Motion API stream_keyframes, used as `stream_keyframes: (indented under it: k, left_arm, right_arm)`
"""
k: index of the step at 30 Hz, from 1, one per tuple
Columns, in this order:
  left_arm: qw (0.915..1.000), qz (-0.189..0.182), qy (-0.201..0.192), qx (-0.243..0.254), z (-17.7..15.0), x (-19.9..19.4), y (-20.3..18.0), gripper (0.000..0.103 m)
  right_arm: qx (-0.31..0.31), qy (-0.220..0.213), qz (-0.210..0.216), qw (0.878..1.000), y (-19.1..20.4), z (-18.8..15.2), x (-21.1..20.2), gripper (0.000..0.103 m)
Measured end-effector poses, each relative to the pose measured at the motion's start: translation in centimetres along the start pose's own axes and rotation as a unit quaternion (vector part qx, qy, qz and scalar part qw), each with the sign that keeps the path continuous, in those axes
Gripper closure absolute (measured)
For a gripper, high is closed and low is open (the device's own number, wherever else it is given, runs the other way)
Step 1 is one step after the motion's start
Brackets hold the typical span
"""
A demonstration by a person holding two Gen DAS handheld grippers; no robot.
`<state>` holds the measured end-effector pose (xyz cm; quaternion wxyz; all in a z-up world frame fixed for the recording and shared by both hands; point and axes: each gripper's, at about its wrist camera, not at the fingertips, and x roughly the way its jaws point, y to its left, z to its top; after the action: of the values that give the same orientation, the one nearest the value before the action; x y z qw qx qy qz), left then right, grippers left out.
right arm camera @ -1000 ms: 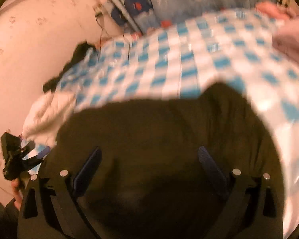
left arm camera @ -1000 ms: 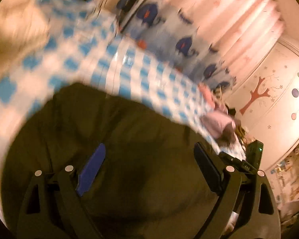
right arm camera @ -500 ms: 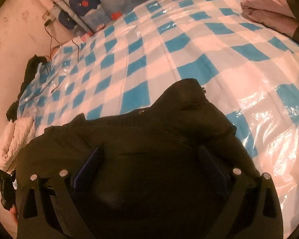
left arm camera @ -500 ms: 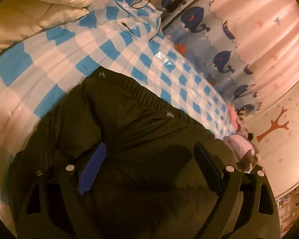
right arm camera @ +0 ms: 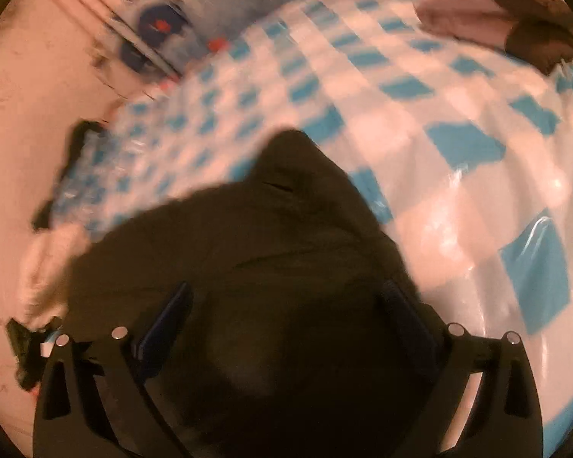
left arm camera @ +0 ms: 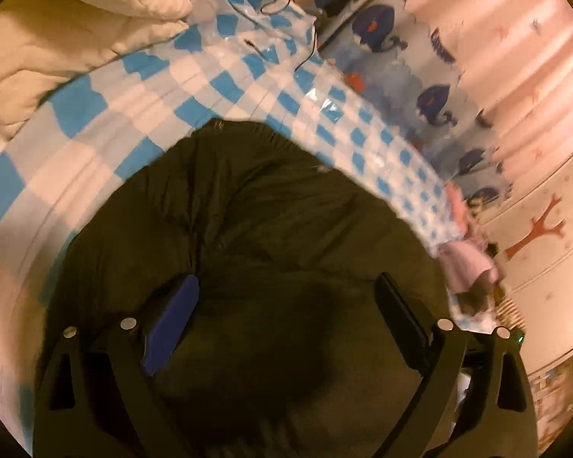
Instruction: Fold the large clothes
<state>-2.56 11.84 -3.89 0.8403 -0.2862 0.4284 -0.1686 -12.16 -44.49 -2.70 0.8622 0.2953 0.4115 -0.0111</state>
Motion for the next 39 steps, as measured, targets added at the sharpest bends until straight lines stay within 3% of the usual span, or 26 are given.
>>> stream_keyframes:
  k: [5, 11, 13, 17, 22, 26, 28, 30, 33, 35, 37, 39]
  left_arm:
    - [0.9996, -0.007, -0.011, -0.023, -2.0, -6.8, 1.5, 0.014]
    - [0.9910, -0.006, -0.009, -0.134, -6.6, -13.3, 7.8, 0.014]
    - [0.9878, -0.005, 0.008, -0.155, -8.3, -13.4, 8.9, 0.014]
    - [0.9804, -0.041, 0.040, -0.189, -10.6, -11.3, 9.1, 0.014]
    - [0.9725, -0.079, 0.083, -0.203, -12.4, -7.1, 6.8, 0.012]
    - [0.9764, -0.068, 0.073, -0.192, -12.3, -5.4, 5.2, 0.010]
    - [0.9697, -0.093, 0.028, -0.224, -12.1, -6.1, 5.7, 0.010]
    - [0.9635, -0.123, -0.002, -0.238, -12.2, -6.9, 5.7, 0.010]
    - [0.9718, -0.112, 0.021, -0.206, -12.7, -6.1, 4.9, 0.010]
    - [0.9715, -0.109, 0.046, -0.205, -13.3, -5.2, 4.7, 0.010]
    - [0.9716, -0.114, 0.041, -0.203, -13.4, -5.2, 4.3, 0.010]
    - [0.9689, -0.141, 0.012, -0.203, -12.9, -5.9, 3.7, 0.010]
  right_arm:
    - [-0.075, -0.015, 0.015, 0.997, 3.1, -3.1, -5.3, 0.008]
    - [-0.148, 0.005, 0.005, 0.989, 6.6, -7.7, -7.2, 0.008]
    - [-0.183, 0.008, 0.010, 0.983, 9.2, -9.1, -6.8, 0.008]
    - [-0.234, 0.022, 0.027, 0.972, 14.7, -11.5, -4.9, 0.008]
    - [-0.239, 0.033, 0.041, 0.970, 17.6, -13.2, -3.2, 0.008]
    - [-0.214, 0.055, 0.016, 0.975, 17.0, -13.2, -1.6, 0.007]
    - [-0.216, 0.092, -0.004, 0.972, 16.4, -13.5, -0.1, 0.007]
    - [-0.236, 0.099, -0.015, 0.967, 16.3, -14.0, 0.3, 0.007]
    - [-0.243, 0.104, -0.018, 0.964, 16.1, -14.2, 0.4, 0.007]
    - [-0.245, 0.110, -0.023, 0.963, 15.9, -14.5, 0.9, 0.007]
    - [-0.249, 0.110, -0.030, 0.962, 15.9, -14.9, 1.4, 0.007]
    - [-0.250, 0.107, -0.031, 0.962, 15.7, -15.3, 1.6, 0.007]
